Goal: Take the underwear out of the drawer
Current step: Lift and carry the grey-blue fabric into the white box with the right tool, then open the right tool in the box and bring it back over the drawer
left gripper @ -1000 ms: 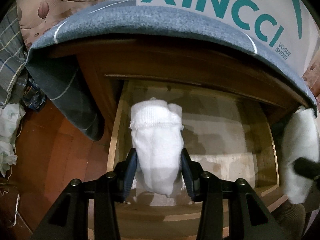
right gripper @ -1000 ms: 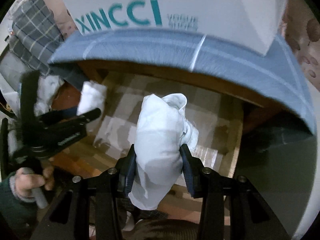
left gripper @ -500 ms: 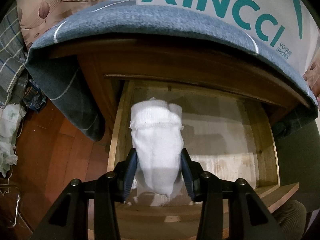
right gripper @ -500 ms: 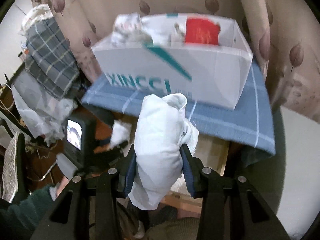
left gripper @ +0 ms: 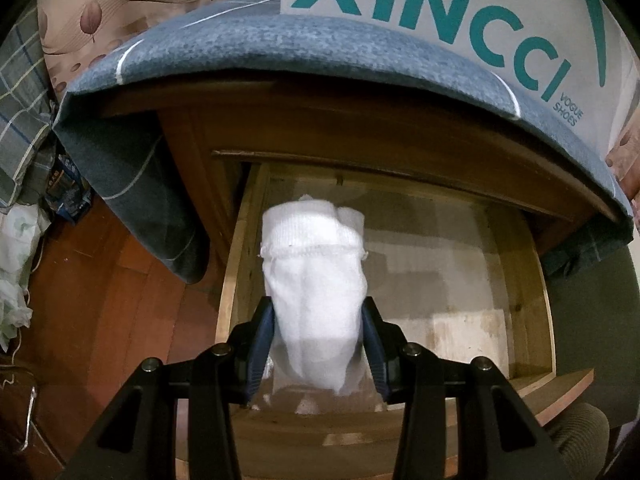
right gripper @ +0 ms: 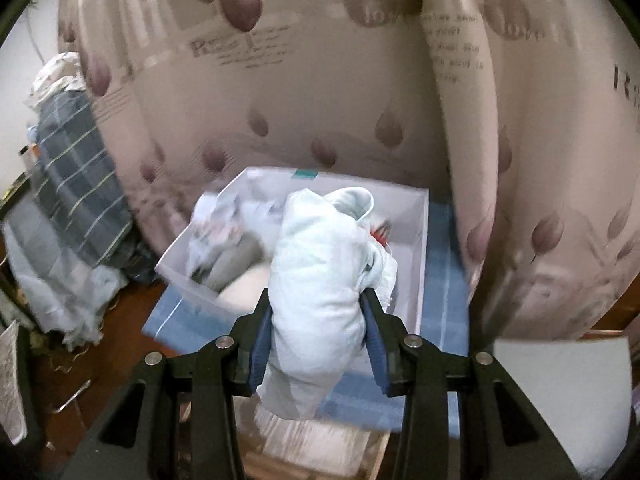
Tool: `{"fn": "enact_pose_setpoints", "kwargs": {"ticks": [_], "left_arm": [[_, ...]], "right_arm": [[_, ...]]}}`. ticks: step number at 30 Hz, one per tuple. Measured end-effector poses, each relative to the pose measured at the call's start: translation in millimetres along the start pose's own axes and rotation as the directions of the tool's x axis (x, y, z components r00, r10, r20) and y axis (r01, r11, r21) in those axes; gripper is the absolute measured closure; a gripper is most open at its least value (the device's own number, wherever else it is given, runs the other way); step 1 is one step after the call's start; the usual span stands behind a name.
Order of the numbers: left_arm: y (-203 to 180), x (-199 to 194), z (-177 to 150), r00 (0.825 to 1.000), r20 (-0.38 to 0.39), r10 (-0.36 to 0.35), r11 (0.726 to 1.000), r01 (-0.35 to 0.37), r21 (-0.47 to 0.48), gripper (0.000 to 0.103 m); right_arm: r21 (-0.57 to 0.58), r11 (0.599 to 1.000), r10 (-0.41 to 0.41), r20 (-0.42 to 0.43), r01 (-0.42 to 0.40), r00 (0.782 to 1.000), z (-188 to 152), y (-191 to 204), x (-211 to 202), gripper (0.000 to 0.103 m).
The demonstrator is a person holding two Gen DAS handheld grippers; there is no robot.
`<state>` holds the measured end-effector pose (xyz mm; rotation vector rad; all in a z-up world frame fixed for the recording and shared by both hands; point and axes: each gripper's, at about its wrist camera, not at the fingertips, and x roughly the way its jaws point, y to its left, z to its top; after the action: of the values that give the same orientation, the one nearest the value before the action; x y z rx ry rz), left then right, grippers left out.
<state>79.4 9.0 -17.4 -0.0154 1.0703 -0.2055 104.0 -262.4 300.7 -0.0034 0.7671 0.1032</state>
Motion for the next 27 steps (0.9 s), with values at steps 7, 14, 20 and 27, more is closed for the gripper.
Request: {"fn": "enact_pose_setpoints", "kwargs": {"ticks": [7,14,20,27], "left_arm": [[-1,1,0,1.000,-0.001,-0.006,1.000,0.006,0.003,0.060],[-1,2,0,1.000,-0.004,-0.012,1.000,0.012,0.004,0.060],[-2,4,1,1.000,-0.010,-0.011,1.000,0.011,0.005,0.060],[-3,4,2,1.000,-0.012,-0.008,1.000,0.008,0.011,0.060]], "right_arm": [[-0.015,0.996,-0.090,-0.088,0.089,0.992,12,-10,53,0.064],[0.005,0.992,-0.125,-0.171,0.128,0.977,-4,-23,95,0.063],[-0.013,0.991,-0.132,-0.207,0.132,0.970,-16,-23,114,0.060],[-0.033,0.990,-0.144,-0.186,0.140,0.972,-21,-13,112,0.049]]}}
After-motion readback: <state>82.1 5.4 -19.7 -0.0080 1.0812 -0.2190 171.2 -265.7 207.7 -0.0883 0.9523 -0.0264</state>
